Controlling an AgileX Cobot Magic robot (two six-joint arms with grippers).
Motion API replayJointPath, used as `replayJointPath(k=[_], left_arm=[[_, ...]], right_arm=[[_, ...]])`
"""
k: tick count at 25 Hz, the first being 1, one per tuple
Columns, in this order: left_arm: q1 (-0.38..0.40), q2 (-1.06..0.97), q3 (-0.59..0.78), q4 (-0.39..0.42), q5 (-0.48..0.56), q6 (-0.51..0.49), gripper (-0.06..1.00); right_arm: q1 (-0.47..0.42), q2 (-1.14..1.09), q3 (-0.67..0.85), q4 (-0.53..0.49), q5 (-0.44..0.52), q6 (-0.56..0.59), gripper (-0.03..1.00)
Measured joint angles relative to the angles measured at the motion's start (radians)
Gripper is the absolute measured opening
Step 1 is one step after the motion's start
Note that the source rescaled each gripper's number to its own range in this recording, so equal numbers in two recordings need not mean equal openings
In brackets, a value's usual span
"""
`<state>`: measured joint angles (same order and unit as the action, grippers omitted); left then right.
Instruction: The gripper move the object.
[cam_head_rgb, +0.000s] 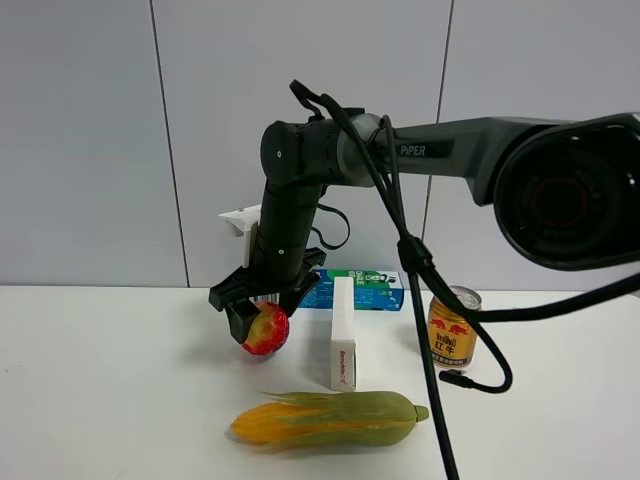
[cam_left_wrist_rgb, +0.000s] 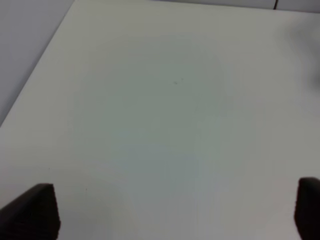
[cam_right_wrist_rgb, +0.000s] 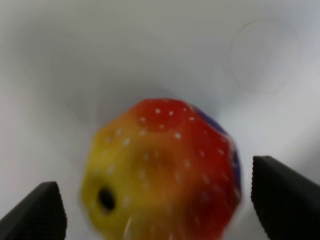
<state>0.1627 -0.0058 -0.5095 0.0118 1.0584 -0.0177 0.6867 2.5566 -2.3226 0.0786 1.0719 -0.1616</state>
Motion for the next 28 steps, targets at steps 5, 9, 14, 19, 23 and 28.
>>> replayJointPath(k=[5,9,14,19,23,28], left_arm=[[0.000,0.000,0.000,0.000,0.000,0.000,1.00],[0.000,0.000,0.000,0.000,0.000,0.001,1.00],[0.000,0.000,0.000,0.000,0.000,0.001,1.00],[0.000,0.000,0.000,0.000,0.000,0.001,1.00],[0.000,0.000,0.000,0.000,0.000,0.001,1.00],[0.000,0.000,0.000,0.000,0.000,0.000,1.00]], right_arm=[[0.000,0.000,0.000,-0.001,0.000,0.005,0.44],[0.000,-0.032,0.000,-0.012,0.002,-0.001,0.45],[0.000,-0.221,0.000,-0.032,0.039,0.001,0.45],[0.017,-0.451,0.000,-0.124,0.082,0.013,0.45],[0.026,-0.597,0.000,-0.197,0.138,0.032,0.45],[0.006,-0.775,0.000,-0.375,0.142,0.046,0.45]])
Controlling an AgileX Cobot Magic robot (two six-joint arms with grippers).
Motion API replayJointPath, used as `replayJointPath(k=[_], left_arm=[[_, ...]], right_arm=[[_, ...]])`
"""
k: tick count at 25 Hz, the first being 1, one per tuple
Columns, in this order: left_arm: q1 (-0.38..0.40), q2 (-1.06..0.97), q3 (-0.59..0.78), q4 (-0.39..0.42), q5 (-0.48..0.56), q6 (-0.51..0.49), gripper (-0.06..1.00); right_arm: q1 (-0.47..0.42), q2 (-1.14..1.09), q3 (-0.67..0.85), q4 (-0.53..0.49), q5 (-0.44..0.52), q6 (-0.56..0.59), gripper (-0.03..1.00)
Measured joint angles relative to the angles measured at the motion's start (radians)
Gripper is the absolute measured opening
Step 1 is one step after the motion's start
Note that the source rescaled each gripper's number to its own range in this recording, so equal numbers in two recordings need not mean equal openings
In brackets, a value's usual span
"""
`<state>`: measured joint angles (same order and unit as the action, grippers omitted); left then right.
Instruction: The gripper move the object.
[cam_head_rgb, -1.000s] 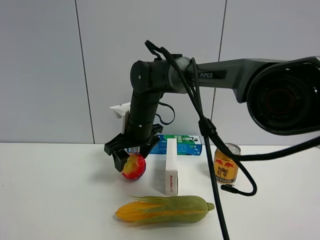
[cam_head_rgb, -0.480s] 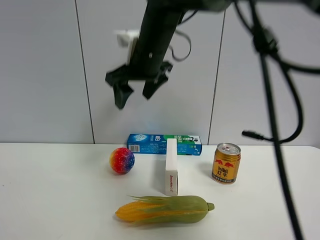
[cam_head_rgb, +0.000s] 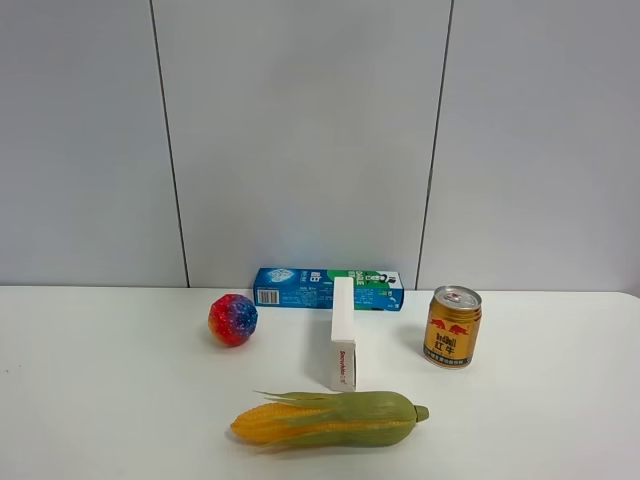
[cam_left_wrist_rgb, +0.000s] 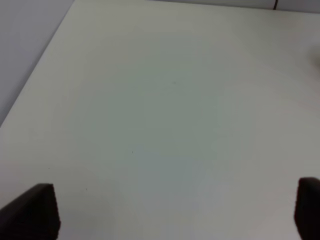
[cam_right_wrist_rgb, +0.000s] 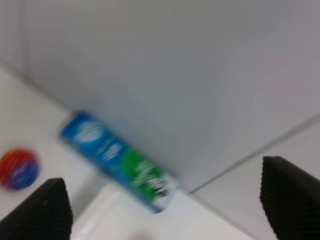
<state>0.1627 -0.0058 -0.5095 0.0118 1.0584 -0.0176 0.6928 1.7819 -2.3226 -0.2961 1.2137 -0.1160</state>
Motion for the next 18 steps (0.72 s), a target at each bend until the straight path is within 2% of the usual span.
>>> replayJointPath(k=[5,9,13,18], left_arm=[[0.000,0.000,0.000,0.000,0.000,0.000,1.00],[0.000,0.000,0.000,0.000,0.000,0.000,1.00],[0.000,0.000,0.000,0.000,0.000,0.000,1.00],[0.000,0.000,0.000,0.000,0.000,0.001,1.00]], right_arm=[[-0.106,-0.154,0.000,-0.072,0.000,0.002,0.45],[-0.276,-0.242,0.035,-0.107,0.000,0.004,0.45],[-0.455,-0.355,0.229,-0.069,0.000,0.008,0.45],[-0.596,-0.534,0.632,0.063,0.001,0.035,0.45]])
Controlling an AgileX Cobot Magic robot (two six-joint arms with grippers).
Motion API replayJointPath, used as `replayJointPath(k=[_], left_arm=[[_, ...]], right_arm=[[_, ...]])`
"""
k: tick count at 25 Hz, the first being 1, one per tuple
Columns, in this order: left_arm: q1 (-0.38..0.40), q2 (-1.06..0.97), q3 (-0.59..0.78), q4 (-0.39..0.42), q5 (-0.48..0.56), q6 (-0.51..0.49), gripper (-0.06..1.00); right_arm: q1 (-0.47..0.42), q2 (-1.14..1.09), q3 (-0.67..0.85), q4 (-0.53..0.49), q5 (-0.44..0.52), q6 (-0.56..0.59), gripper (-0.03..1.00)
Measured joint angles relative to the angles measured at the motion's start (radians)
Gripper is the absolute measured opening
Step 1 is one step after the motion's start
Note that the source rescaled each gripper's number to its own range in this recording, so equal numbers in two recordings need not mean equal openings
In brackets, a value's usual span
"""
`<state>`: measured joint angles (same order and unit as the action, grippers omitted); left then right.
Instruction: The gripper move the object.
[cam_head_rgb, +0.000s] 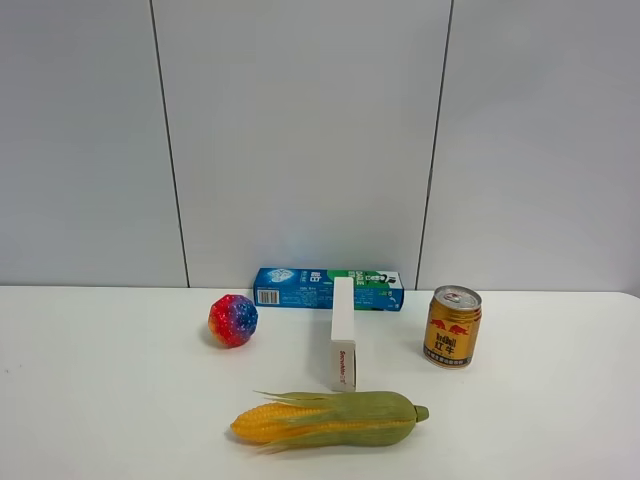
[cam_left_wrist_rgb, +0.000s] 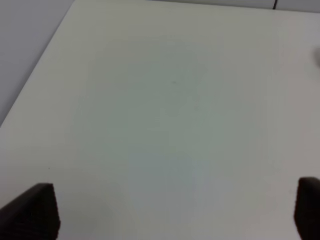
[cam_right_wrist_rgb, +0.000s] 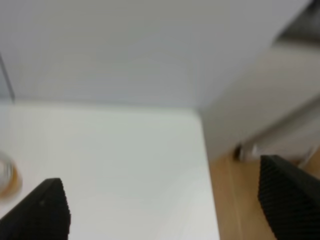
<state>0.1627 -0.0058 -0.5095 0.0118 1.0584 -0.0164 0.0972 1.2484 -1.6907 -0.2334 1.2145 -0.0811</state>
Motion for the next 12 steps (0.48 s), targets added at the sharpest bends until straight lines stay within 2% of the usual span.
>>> replayJointPath(k=[2,5,9,12], left_arm=[[0.000,0.000,0.000,0.000,0.000,0.000,1.00],[0.000,0.000,0.000,0.000,0.000,0.000,1.00],[0.000,0.000,0.000,0.000,0.000,0.000,1.00],[0.000,0.000,0.000,0.000,0.000,-0.001,1.00]], right_arm=[[-0.043,-0.086,0.180,0.020,-0.014,0.001,0.45],[-0.088,-0.266,0.448,0.068,-0.093,-0.005,0.45],[-0.098,-0.507,0.759,0.142,-0.134,-0.009,0.45],[-0.099,-0.696,0.935,0.175,-0.138,-0.009,0.45]])
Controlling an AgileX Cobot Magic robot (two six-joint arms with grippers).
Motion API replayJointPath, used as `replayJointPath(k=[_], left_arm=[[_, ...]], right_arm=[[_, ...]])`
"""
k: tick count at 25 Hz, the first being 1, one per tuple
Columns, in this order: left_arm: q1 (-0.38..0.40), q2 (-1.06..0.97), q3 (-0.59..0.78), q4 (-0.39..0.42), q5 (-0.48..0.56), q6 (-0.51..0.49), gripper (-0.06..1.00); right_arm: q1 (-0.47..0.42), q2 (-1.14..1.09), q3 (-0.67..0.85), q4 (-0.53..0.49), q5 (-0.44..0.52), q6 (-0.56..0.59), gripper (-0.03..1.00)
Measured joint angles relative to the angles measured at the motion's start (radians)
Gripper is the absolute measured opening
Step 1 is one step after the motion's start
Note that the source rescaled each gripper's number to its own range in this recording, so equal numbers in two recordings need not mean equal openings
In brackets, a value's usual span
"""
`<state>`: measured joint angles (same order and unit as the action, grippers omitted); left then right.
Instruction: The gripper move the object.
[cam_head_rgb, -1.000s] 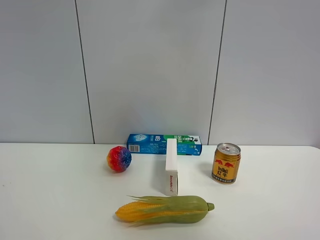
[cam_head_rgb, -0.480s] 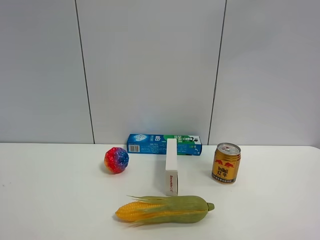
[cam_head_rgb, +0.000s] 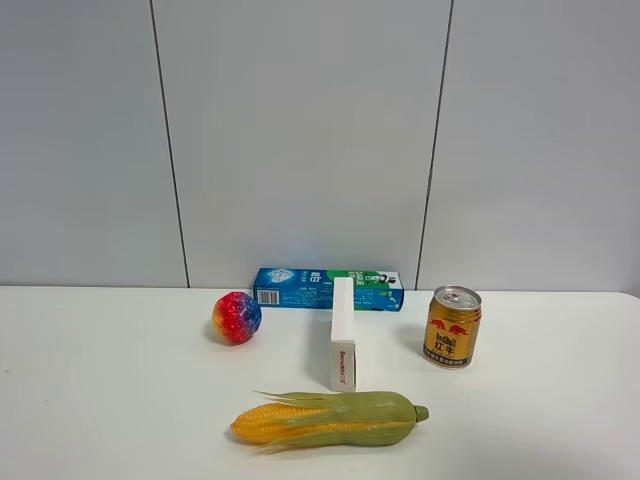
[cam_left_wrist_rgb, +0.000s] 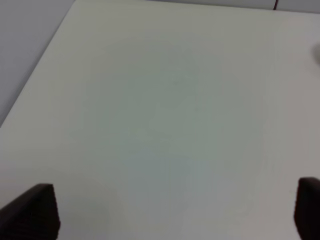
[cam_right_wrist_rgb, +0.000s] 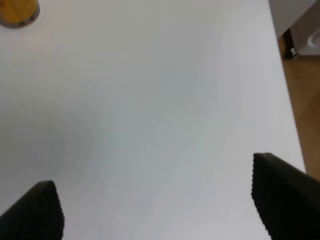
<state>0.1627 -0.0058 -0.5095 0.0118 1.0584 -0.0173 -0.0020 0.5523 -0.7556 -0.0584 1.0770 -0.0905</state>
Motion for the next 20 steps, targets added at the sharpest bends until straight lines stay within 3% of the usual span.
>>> replayJointPath(k=[8,20], left_arm=[[0.000,0.000,0.000,0.000,0.000,0.000,1.00],[0.000,0.000,0.000,0.000,0.000,0.002,1.00]], right_arm=[[0.000,-0.360,0.230,0.070,0.000,0.059,0.45],[0.000,-0.445,0.250,0.069,-0.021,0.099,0.45]])
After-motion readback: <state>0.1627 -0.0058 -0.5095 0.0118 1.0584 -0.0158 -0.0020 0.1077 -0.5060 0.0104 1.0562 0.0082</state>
